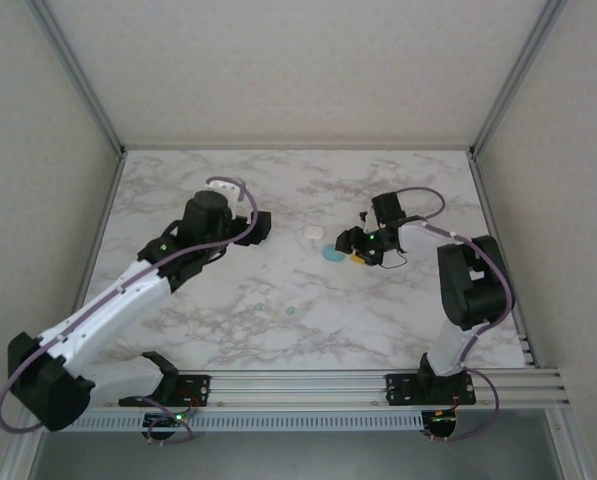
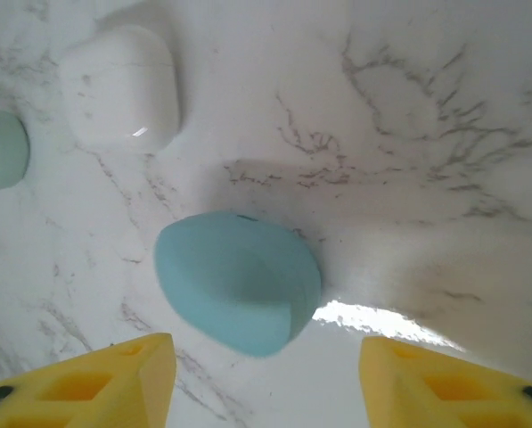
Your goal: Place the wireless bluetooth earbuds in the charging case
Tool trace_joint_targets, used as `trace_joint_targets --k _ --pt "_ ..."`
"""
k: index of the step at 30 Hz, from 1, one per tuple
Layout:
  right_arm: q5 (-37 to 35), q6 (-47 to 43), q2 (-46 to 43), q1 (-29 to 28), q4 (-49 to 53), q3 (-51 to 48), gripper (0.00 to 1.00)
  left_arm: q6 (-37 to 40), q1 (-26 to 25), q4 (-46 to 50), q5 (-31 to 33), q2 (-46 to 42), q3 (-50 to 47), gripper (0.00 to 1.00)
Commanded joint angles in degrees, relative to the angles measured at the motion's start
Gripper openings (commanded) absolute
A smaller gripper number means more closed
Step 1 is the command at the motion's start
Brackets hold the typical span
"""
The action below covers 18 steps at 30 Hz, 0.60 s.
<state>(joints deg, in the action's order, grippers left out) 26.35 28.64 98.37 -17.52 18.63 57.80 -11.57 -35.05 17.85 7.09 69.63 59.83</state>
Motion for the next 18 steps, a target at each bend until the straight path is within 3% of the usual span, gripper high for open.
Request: trace_joint_targets --k 1,7,18 --pt "-3.62 -2.9 -7.65 -0.15 4.0 2.01 0.61 4.68 2.13 11.17 -2.68 8.24 5.64 0.83" --pt "-3.25 -3.0 -16.39 -0.25 5.46 1.27 0.66 13.76 3.45 19.49 -4.31 24.5 15.38 0.74" --pt "-4.26 -3.01 -22.85 -0.24 10.91 0.03 0.69 30.58 5.48 32.9 -8.56 45.29 30.4 0.69"
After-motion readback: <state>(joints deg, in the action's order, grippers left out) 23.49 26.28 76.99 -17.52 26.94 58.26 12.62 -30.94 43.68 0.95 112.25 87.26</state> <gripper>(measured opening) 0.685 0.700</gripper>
